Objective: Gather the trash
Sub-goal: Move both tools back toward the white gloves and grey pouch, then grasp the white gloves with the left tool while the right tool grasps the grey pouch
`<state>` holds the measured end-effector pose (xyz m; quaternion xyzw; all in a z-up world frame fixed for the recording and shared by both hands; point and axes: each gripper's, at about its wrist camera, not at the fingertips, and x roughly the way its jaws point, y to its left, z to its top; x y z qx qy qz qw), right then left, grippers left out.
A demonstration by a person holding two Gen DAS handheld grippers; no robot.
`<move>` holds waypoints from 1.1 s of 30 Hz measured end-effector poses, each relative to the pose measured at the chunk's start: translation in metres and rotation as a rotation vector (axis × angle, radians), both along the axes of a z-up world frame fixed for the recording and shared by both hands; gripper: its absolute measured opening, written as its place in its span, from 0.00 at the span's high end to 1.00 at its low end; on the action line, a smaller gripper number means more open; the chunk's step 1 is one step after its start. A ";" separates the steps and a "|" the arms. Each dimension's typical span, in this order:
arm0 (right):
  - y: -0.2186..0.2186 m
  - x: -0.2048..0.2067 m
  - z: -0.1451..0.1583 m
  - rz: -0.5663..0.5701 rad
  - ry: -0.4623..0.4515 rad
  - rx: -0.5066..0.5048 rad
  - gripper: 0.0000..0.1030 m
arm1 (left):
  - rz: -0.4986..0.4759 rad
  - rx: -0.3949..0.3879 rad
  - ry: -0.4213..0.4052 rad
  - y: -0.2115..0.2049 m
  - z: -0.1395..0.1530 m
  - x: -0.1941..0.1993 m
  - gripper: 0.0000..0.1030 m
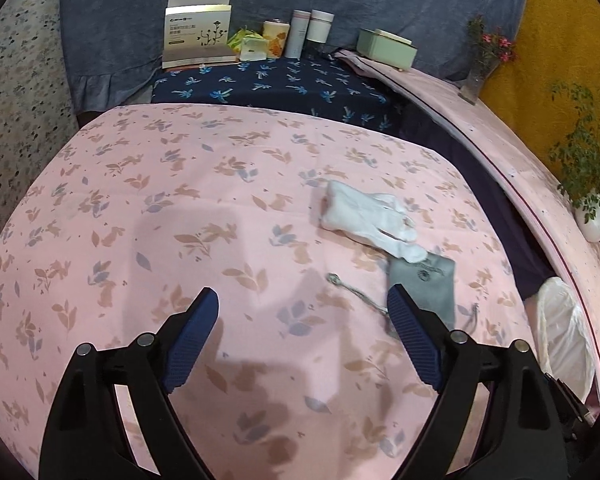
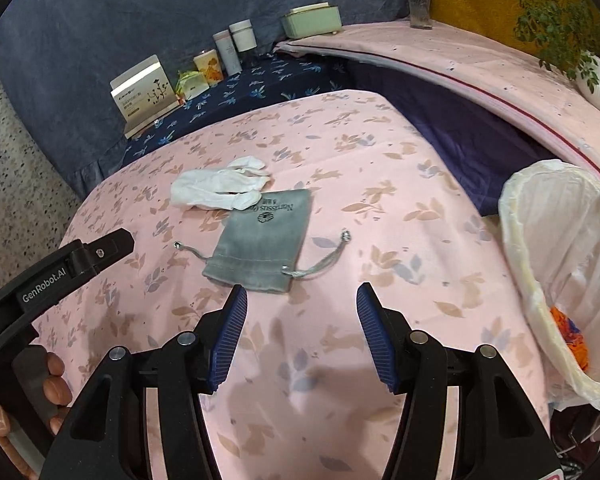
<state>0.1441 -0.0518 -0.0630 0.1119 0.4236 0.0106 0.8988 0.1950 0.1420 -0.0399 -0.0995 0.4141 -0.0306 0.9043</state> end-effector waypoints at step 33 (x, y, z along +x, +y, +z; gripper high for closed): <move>0.031 0.058 -0.030 0.052 0.006 -0.106 0.70 | -0.168 0.013 0.071 -0.049 -0.038 0.101 0.76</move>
